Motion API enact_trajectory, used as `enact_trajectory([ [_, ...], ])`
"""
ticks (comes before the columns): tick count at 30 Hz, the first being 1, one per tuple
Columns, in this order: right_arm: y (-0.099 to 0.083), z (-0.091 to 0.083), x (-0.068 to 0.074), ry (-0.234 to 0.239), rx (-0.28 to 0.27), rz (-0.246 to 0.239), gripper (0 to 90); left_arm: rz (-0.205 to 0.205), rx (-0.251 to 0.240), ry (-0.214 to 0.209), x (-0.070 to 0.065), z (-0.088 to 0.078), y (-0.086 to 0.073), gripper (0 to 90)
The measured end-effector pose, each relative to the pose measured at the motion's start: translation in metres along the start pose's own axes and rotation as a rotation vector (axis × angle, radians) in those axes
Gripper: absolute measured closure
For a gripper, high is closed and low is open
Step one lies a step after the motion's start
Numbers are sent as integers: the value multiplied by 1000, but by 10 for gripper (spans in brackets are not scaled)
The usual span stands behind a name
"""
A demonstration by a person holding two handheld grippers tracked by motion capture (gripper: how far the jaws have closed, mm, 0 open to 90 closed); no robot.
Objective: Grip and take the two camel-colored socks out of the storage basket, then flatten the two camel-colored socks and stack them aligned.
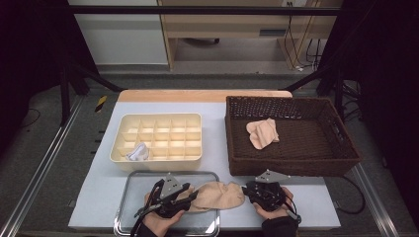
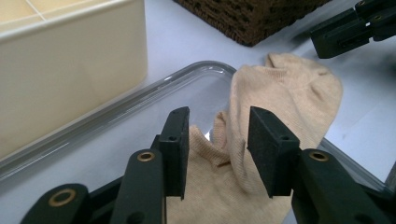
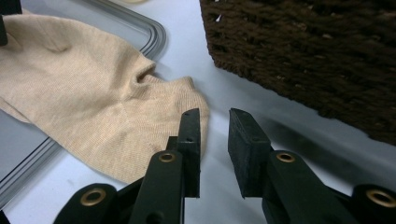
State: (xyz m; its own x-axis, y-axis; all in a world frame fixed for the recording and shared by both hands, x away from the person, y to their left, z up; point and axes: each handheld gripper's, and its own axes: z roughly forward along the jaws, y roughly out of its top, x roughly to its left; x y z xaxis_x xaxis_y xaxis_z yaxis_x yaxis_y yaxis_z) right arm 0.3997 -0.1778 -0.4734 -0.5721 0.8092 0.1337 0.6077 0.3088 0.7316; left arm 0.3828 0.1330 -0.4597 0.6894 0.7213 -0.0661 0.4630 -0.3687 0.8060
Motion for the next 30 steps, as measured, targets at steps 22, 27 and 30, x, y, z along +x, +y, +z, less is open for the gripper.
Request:
enact_trajectory([
  [22, 5, 2, 10, 10, 49, -27, 889, -14, 31, -38, 1, 3, 0, 859],
  [27, 7, -17, 9, 20, -14, -17, 890, -26, 14, -60, 1, -1, 2, 859],
  [30, 8, -23, 9, 21, -32, -20, 890, -30, 9, -68, 0, -3, 3, 859],
])
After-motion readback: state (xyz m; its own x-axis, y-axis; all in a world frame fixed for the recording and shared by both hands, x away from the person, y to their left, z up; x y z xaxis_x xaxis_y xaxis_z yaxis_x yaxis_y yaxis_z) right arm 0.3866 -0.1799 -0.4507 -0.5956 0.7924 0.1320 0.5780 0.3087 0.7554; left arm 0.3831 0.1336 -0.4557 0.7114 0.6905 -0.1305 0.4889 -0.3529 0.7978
